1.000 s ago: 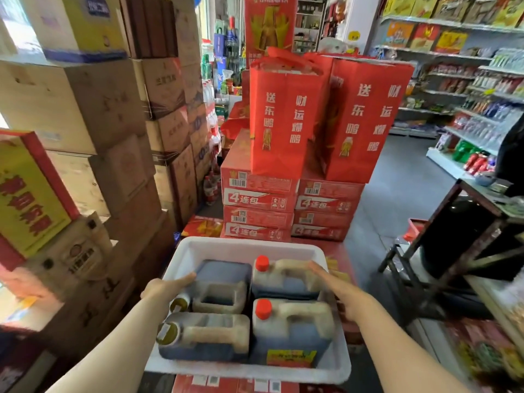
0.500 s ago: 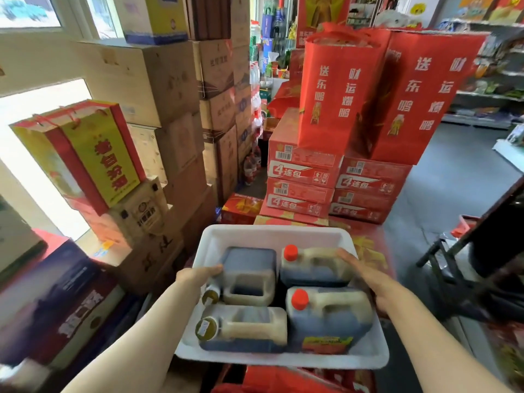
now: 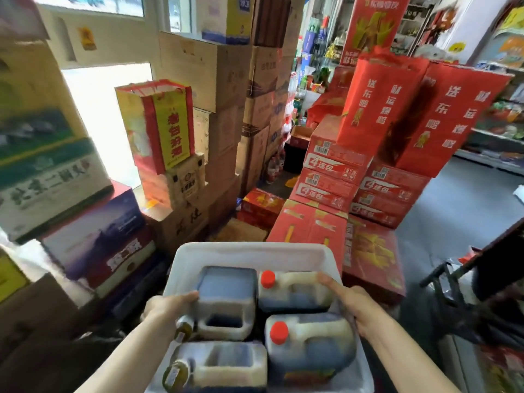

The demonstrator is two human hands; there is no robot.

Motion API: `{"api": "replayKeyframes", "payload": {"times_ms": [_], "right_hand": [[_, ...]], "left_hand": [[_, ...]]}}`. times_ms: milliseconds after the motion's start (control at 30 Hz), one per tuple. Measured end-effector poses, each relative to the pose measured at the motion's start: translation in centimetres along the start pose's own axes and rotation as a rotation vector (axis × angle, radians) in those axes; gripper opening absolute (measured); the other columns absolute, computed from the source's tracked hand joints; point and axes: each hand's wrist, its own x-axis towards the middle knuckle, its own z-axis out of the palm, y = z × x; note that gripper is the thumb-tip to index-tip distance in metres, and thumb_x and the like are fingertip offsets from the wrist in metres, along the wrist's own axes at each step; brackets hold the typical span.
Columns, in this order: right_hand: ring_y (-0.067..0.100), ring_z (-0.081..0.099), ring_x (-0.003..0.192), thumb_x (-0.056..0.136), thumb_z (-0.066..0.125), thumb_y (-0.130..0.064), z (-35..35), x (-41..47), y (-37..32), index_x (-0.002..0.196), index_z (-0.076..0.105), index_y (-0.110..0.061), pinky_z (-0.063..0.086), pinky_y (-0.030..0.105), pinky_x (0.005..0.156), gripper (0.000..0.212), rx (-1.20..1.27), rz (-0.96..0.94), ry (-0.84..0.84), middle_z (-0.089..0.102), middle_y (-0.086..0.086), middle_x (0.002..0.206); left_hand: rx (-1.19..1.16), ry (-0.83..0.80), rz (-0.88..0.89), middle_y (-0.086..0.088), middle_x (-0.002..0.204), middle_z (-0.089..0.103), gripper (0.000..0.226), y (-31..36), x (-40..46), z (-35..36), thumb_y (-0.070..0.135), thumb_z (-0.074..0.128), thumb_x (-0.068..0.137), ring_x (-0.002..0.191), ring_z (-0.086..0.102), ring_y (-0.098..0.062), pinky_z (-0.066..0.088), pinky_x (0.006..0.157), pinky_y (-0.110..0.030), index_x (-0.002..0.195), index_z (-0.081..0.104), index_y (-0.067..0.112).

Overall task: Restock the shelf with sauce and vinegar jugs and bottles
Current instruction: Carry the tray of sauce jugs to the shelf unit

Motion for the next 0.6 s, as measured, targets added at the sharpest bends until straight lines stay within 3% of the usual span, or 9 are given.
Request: {"api": "replayKeyframes", "payload": {"times_ms": [67, 200, 233, 300, 333, 400, 433, 533, 600], "right_hand": [[0.028, 0.076, 0.081, 0.038, 0.092, -0.066, 2.8, -2.4, 1.4, 0.111, 0.068, 0.002, 0.057, 0.026, 0.056, 0.103, -0.009, -0.021, -0.061, 0.078, 0.014, 0.094], [0.031, 0.076, 0.089, 0.059, 0.091, -0.049, 9.2, -8.1, 4.0, 0.103, 0.076, 0.002, 0.062, 0.039, 0.079, 0.069, -0.023, -0.019, -0.225, 0.077, 0.018, 0.097], [0.031, 0.076, 0.087, 0.061, 0.089, -0.048, 11.0, -9.5, 4.6, 0.096, 0.080, -0.001, 0.063, 0.039, 0.075, 0.060, -0.031, -0.018, -0.256, 0.077, 0.018, 0.095], [0.023, 0.076, 0.067, 0.067, 0.082, -0.052, 14.7, -12.1, 5.8, 0.076, 0.082, -0.009, 0.057, 0.029, 0.047, 0.044, -0.021, -0.022, -0.289, 0.077, 0.013, 0.079], [0.020, 0.073, 0.056, 0.075, 0.077, -0.053, 16.7, -13.0, 6.6, 0.074, 0.081, -0.009, 0.050, 0.025, 0.037, 0.043, -0.021, -0.016, -0.301, 0.076, 0.010, 0.071], [0.021, 0.069, 0.048, 0.087, 0.069, -0.045, 20.3, -14.3, 8.3, 0.085, 0.076, -0.007, 0.045, 0.023, 0.031, 0.039, -0.062, 0.024, -0.354, 0.074, 0.011, 0.064], [0.023, 0.071, 0.052, 0.088, 0.068, -0.043, 22.3, -14.8, 9.2, 0.091, 0.074, -0.005, 0.048, 0.024, 0.035, 0.038, -0.111, 0.037, -0.391, 0.074, 0.012, 0.067], [0.033, 0.074, 0.082, 0.082, 0.073, -0.047, 28.4, -15.3, 12.1, 0.104, 0.075, 0.000, 0.059, 0.037, 0.067, 0.053, -0.285, 0.081, -0.495, 0.076, 0.019, 0.089], [0.031, 0.070, 0.071, 0.073, 0.077, -0.051, 32.7, -15.9, 13.6, 0.107, 0.072, 0.002, 0.055, 0.034, 0.059, 0.063, -0.426, 0.118, -0.594, 0.073, 0.019, 0.088]], "left_hand": [[-0.047, 0.028, -0.029, -0.028, 0.124, 0.057, 0.085, -3.1, -0.5, -4.0, 0.037, 0.092, 0.065, 0.111, 0.056, -0.046, 0.050, 0.097, -0.054, 0.125, 0.054, -0.010], [-0.144, 0.104, -0.066, -0.026, 0.115, 0.062, 0.083, -10.3, -1.7, -12.4, 0.036, 0.095, 0.059, 0.099, 0.061, -0.043, 0.055, 0.088, -0.052, 0.119, 0.058, -0.008], [-0.164, 0.128, -0.075, -0.025, 0.113, 0.062, 0.083, -12.2, -1.9, -14.5, 0.038, 0.094, 0.057, 0.098, 0.062, -0.042, 0.056, 0.087, -0.052, 0.119, 0.059, -0.006], [-0.175, 0.194, -0.113, -0.023, 0.113, 0.062, 0.087, -16.0, -2.1, -18.6, 0.041, 0.093, 0.055, 0.100, 0.061, -0.040, 0.056, 0.088, -0.051, 0.121, 0.058, -0.002], [-0.181, 0.236, -0.153, -0.023, 0.116, 0.062, 0.090, -17.8, -2.3, -20.7, 0.042, 0.093, 0.054, 0.103, 0.060, -0.041, 0.055, 0.089, -0.051, 0.124, 0.055, -0.001], [-0.195, 0.306, -0.229, -0.023, 0.122, 0.058, 0.096, -21.4, -2.7, -24.1, 0.043, 0.093, 0.053, 0.110, 0.056, -0.042, 0.053, 0.093, -0.051, 0.128, 0.052, 0.001], [-0.209, 0.339, -0.269, -0.022, 0.124, 0.057, 0.098, -23.5, -3.0, -25.9, 0.043, 0.092, 0.051, 0.112, 0.055, -0.041, 0.051, 0.096, -0.050, 0.129, 0.051, 0.001], [-0.288, 0.422, -0.392, -0.020, 0.127, 0.054, 0.101, -30.1, -4.1, -30.9, 0.046, 0.093, 0.044, 0.115, 0.053, -0.039, 0.049, 0.099, -0.049, 0.126, 0.053, 0.003], [-0.367, 0.480, -0.486, -0.020, 0.124, 0.058, 0.100, -34.8, -5.5, -33.7, 0.049, 0.094, 0.042, 0.113, 0.056, -0.038, 0.050, 0.097, -0.048, 0.123, 0.056, 0.003]]}}
